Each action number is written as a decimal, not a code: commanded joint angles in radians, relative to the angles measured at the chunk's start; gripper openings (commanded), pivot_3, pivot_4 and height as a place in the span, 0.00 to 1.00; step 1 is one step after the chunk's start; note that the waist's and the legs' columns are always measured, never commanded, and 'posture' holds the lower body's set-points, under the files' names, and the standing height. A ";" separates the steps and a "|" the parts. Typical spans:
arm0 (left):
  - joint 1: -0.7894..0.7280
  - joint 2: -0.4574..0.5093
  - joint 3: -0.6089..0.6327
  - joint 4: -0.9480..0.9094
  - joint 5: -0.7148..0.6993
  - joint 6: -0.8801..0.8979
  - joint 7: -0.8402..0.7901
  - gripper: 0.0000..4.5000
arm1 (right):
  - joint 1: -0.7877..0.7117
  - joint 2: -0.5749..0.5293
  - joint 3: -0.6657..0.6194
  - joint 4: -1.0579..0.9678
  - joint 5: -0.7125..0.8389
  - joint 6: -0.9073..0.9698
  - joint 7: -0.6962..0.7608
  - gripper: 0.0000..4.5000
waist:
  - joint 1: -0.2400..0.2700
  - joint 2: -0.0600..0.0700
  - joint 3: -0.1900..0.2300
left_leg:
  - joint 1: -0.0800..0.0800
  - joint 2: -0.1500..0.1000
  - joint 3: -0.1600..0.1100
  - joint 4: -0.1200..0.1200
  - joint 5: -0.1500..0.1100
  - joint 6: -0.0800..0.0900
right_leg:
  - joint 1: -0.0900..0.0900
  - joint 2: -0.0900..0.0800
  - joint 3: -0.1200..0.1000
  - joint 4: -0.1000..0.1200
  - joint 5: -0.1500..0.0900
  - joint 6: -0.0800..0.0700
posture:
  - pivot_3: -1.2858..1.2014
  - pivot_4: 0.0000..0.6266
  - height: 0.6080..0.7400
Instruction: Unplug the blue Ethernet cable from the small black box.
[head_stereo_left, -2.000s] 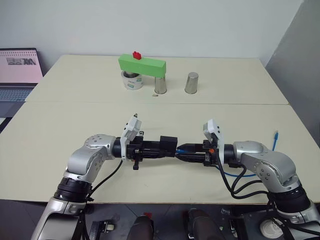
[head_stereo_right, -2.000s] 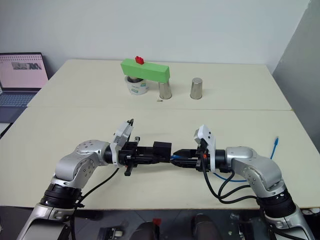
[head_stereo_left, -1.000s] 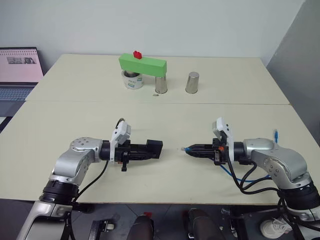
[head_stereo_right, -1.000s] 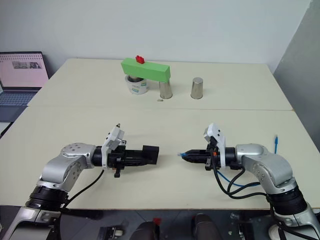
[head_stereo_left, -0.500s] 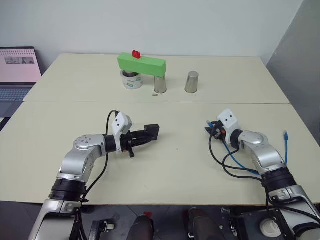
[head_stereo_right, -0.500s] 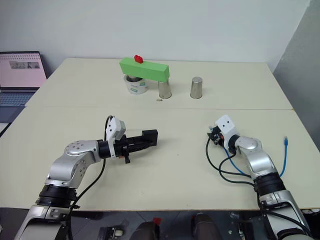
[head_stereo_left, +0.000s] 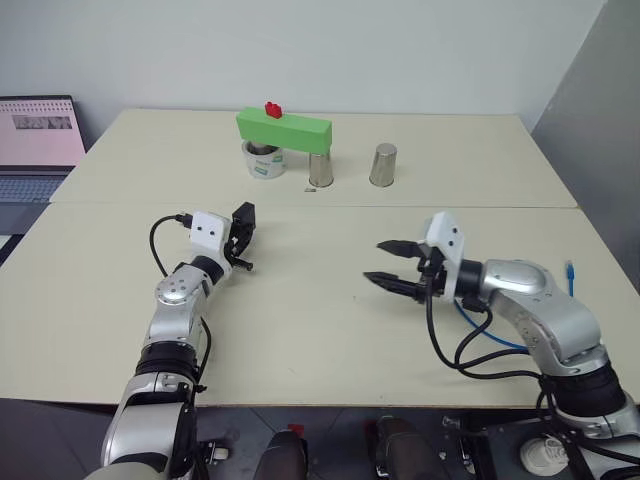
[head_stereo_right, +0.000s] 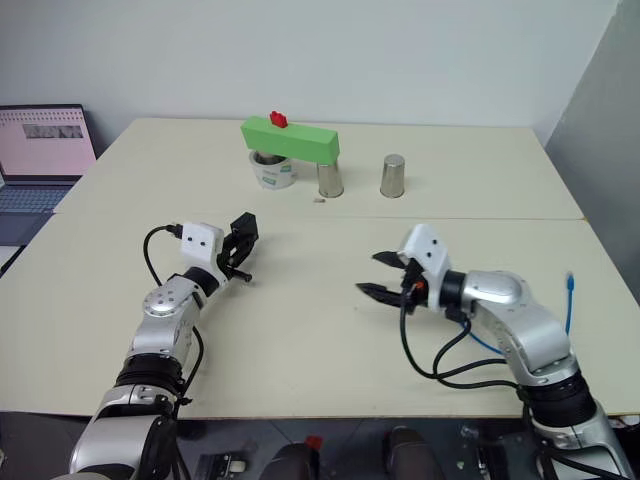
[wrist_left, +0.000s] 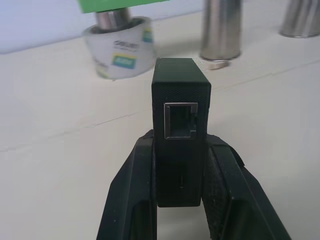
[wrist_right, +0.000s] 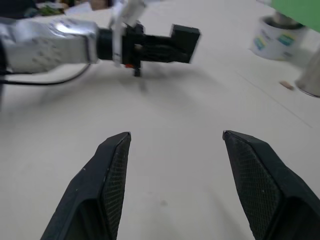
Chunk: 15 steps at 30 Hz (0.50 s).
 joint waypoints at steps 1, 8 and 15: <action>-0.025 -0.004 0.031 0.050 -0.015 -0.047 0.005 0.25 | -0.021 0.011 -0.004 -0.012 -0.003 0.010 -0.023 0.69 | 0.001 0.000 0.000 | 0.000 0.000 0.000 0.000 0.000 0.000 | 0.000 0.000 0.000 0.000 0.000 0.000 | 0.52 0.24 1.00; 0.031 -0.023 0.058 0.049 -0.051 -0.018 -0.034 0.58 | -0.023 0.019 -0.007 -0.009 -0.009 0.024 -0.042 0.69 | 0.000 0.000 0.000 | -0.001 -0.001 -0.001 0.000 0.000 0.000 | 0.000 -0.001 -0.001 0.000 0.000 0.000 | 0.52 0.24 1.00; 0.219 0.007 0.057 -0.243 -0.060 0.194 0.001 0.80 | -0.011 0.012 -0.007 -0.029 -0.011 0.035 -0.049 0.69 | -0.013 0.000 0.000 | 0.003 0.000 0.001 -0.001 0.000 0.000 | 0.001 -0.001 0.001 0.001 0.000 0.000 | 0.52 0.24 1.00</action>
